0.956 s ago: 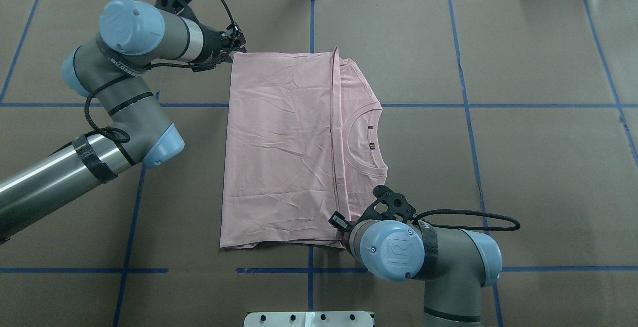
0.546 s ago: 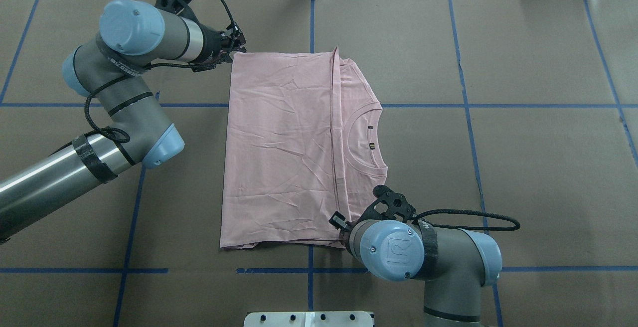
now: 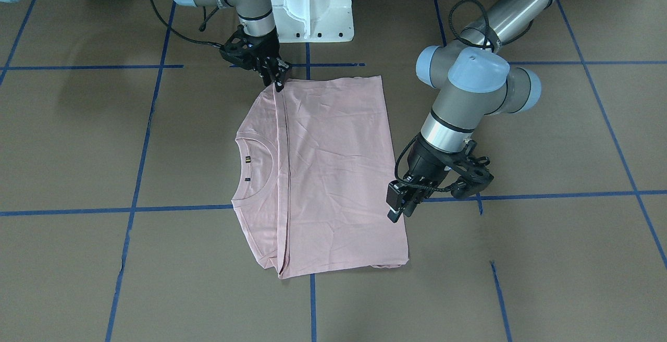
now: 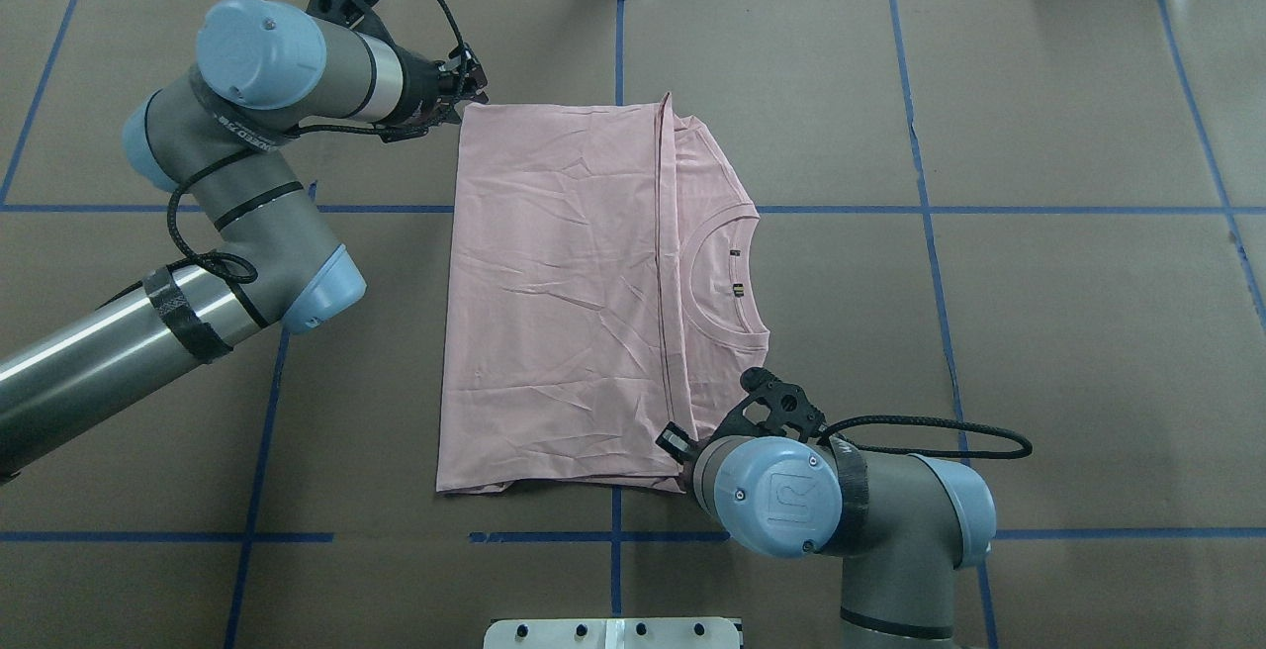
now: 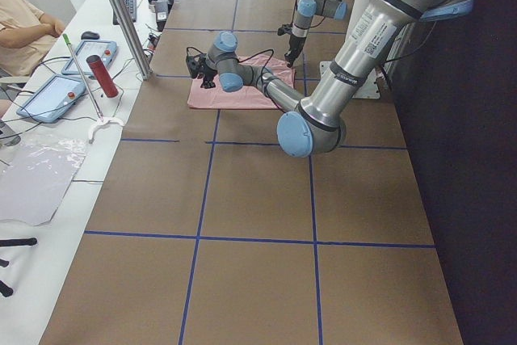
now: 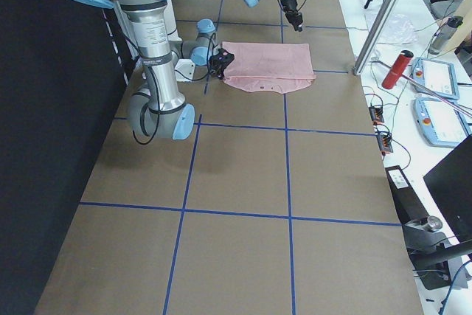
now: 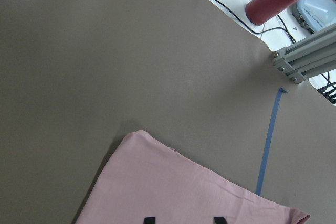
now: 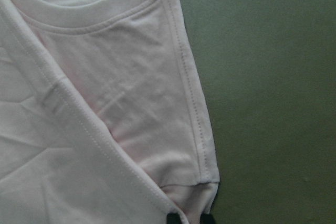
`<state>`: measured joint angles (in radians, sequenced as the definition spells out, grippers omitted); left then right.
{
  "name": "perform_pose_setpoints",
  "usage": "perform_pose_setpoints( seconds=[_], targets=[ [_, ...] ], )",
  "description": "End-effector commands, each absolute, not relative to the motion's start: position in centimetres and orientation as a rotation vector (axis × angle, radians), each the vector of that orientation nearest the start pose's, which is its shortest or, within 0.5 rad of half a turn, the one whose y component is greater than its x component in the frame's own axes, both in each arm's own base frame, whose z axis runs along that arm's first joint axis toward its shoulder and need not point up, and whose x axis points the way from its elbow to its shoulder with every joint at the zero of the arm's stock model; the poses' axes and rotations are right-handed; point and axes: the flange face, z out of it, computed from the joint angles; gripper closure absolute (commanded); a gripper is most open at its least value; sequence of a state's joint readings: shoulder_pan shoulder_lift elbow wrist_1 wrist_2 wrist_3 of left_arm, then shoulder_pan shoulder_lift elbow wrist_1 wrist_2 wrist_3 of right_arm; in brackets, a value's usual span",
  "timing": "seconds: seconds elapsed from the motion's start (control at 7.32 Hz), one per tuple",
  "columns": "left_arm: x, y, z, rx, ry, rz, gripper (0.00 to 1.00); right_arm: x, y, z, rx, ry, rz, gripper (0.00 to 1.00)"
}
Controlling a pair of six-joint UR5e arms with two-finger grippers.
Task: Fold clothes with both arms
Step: 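Move the left gripper to the shirt's near corner beside the right gripper and grasp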
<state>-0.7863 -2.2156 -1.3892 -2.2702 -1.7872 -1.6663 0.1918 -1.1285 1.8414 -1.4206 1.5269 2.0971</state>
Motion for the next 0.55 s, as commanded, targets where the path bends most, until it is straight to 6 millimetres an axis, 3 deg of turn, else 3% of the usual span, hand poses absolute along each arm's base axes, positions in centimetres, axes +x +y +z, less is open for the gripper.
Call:
perform_pose_setpoints(
  seconds=[0.0, 0.41],
  targets=[
    [44.1, -59.9, 27.3, 0.215, 1.179, -0.652, 0.53, -58.0, -25.3, 27.6, -0.106, -0.883, 0.691, 1.0],
    [43.6, -59.4, 26.1, 0.209, 1.208, -0.665, 0.53, -57.1, -25.6, 26.9, -0.106, -0.899, 0.69, 1.0]
  ],
)
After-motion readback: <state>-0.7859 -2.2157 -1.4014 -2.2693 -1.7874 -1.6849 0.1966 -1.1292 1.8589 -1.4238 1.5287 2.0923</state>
